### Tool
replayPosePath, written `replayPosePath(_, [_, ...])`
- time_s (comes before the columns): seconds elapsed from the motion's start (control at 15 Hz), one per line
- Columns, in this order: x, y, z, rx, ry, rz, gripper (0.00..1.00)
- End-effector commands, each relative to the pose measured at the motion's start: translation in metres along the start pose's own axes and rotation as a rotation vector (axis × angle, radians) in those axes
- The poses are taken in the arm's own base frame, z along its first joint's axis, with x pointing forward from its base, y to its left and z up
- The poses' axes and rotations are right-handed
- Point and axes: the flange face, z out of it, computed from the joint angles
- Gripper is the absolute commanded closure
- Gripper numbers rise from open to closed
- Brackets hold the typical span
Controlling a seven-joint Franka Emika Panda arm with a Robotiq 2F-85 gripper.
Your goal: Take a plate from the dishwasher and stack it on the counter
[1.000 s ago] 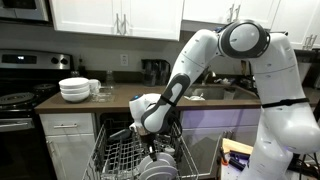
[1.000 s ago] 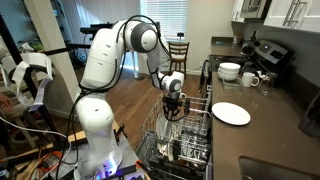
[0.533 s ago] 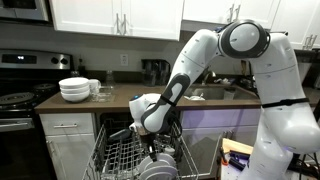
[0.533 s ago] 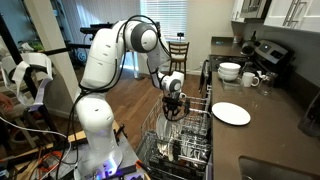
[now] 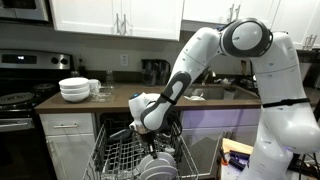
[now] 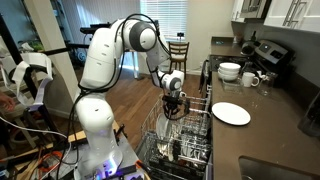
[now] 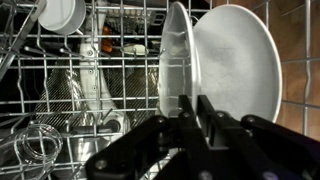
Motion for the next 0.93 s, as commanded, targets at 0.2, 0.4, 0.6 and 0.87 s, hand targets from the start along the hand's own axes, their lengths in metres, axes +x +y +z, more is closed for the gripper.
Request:
replayPosePath(0.2, [-0.006,-0.009,-0.015,0.027,-0.017,-0.045,0.95])
replayPosePath(0.4, [-0.009,-0.010,-0.018,0.043,-0.011,-0.065,0.96])
replayPosePath(0.6, [-0.018,-0.006,-0.030,0.061,0.012,-0.092,0.96])
replayPosePath(0.87, [-0.031,-0.003,-0.051,0.082,0.020,-0.122,0.96])
